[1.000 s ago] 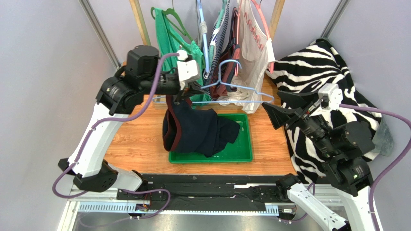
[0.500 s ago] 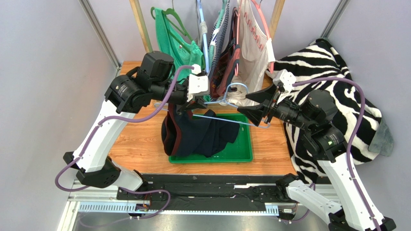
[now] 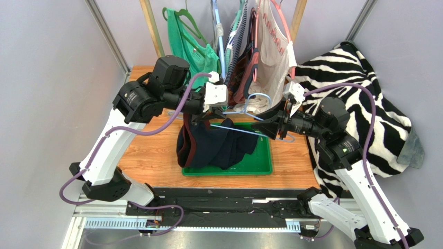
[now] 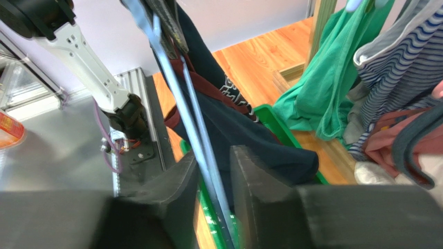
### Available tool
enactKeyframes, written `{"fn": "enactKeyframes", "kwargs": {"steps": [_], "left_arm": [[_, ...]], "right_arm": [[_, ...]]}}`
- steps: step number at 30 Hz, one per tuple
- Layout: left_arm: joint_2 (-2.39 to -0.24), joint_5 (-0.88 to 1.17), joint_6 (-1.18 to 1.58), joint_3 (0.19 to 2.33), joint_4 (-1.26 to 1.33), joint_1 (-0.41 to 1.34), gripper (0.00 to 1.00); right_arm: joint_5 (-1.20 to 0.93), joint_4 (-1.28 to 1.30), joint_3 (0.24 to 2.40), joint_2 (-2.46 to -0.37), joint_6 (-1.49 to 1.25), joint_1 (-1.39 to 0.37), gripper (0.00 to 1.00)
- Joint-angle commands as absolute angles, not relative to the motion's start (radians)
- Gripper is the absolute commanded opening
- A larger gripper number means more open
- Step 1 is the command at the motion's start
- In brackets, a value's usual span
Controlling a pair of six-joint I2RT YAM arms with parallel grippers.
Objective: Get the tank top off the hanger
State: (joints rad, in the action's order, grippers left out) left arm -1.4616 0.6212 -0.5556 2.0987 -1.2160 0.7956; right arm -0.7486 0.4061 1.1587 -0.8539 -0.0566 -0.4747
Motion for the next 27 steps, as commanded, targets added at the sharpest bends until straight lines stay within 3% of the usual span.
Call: {"fn": "enactKeyframes", "kwargs": {"steps": [1,3,4,5,6,7,15,22,27], "left_arm": [[-1.453,0.630,-0.563,2.149,-1.178,0.807,0.00],[-1.450,0.608,-0.546,2.148,-1.152,0.807,0.00],[-1.450,0.595,-0.535,2.143,-1.140,0.807,0.10],[-1.445,0.565,-0.514,2.141,-1.125,0.807,0.54],[-1.442,0.548,-0.505,2.143,-1.094,0.808,0.80],[-1.434,0.526,-0.496,2.148,-1.077,0.808,0.95],[-1.356,0.304,-0.402,2.211,-0.991,0.808,0.96],[-1.142,0.095,-0.304,1.792,-0.888,0.807,0.96],[-1.126,0.095,-0.252,1.677,-0.847,0.807,0.92]], "right_arm": [[-0.744,0.354,1.158,-0.839,-0.077,-0.480,0.20],[-0.709,0.354,1.166,-0.835,-0.071,-0.480,0.00],[-0.694,0.351,1.169,-0.830,-0.071,-0.480,0.00],[-0.649,0.345,1.167,-0.824,-0.071,-0.479,0.00],[-0.623,0.339,1.158,-0.802,-0.072,-0.479,0.00],[-0.570,0.318,1.151,-0.790,-0.071,-0.480,0.00],[-0.446,0.337,1.127,-0.732,-0.025,-0.480,0.00],[-0.451,0.325,1.153,-0.726,-0.021,-0.480,0.00],[-0.477,0.327,1.163,-0.729,-0.038,-0.480,0.00]]}}
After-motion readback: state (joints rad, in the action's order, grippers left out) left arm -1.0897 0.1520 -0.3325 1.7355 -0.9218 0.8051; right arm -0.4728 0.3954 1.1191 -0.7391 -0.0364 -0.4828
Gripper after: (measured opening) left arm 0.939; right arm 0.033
